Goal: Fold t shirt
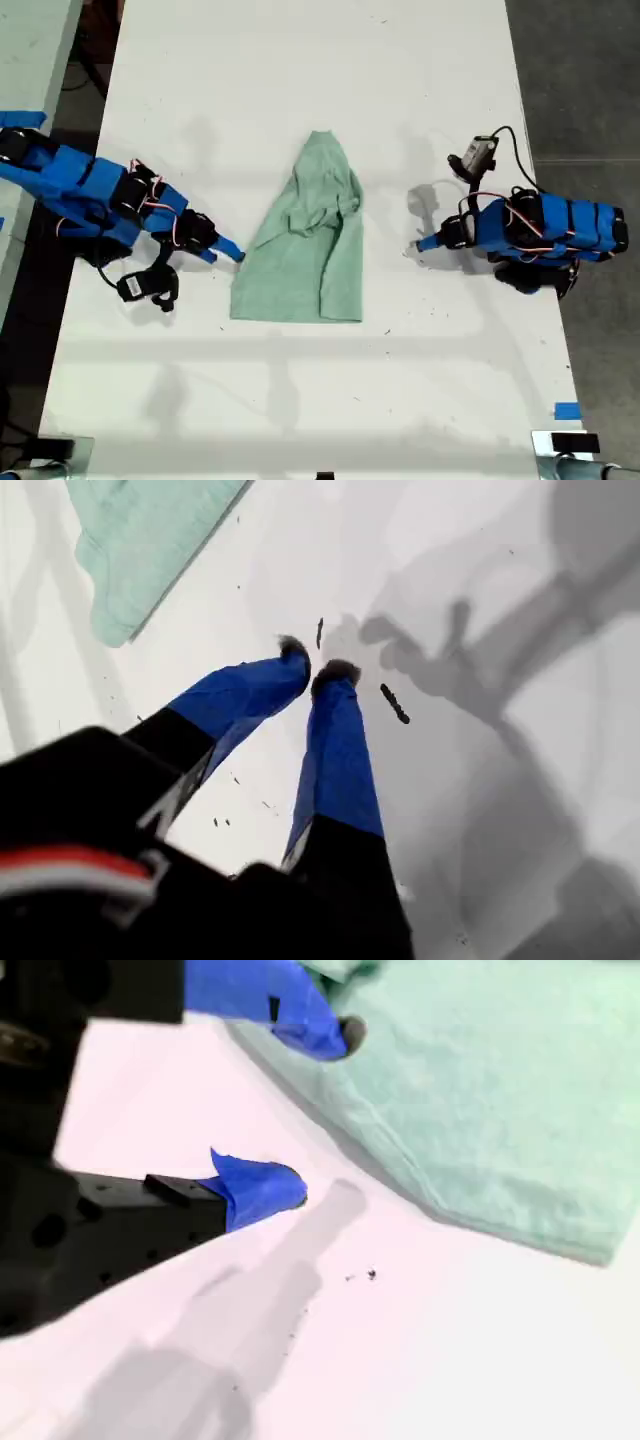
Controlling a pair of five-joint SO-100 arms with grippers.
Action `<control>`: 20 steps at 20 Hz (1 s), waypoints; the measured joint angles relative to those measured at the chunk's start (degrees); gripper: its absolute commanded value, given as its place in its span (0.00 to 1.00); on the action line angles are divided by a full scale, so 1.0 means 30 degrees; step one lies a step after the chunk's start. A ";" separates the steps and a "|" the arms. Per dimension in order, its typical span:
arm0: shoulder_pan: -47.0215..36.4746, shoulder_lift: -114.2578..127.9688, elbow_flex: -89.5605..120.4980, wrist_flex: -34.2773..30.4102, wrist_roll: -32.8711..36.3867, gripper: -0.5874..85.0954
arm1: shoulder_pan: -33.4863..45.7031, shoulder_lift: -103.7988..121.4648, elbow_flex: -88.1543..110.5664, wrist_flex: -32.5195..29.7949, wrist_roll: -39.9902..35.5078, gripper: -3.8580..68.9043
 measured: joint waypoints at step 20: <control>-0.0703 -1.5469 -0.8408 -0.1025 0.0820 0.01 | 0.0000 0.0000 0.0000 0.0000 0.0000 0.11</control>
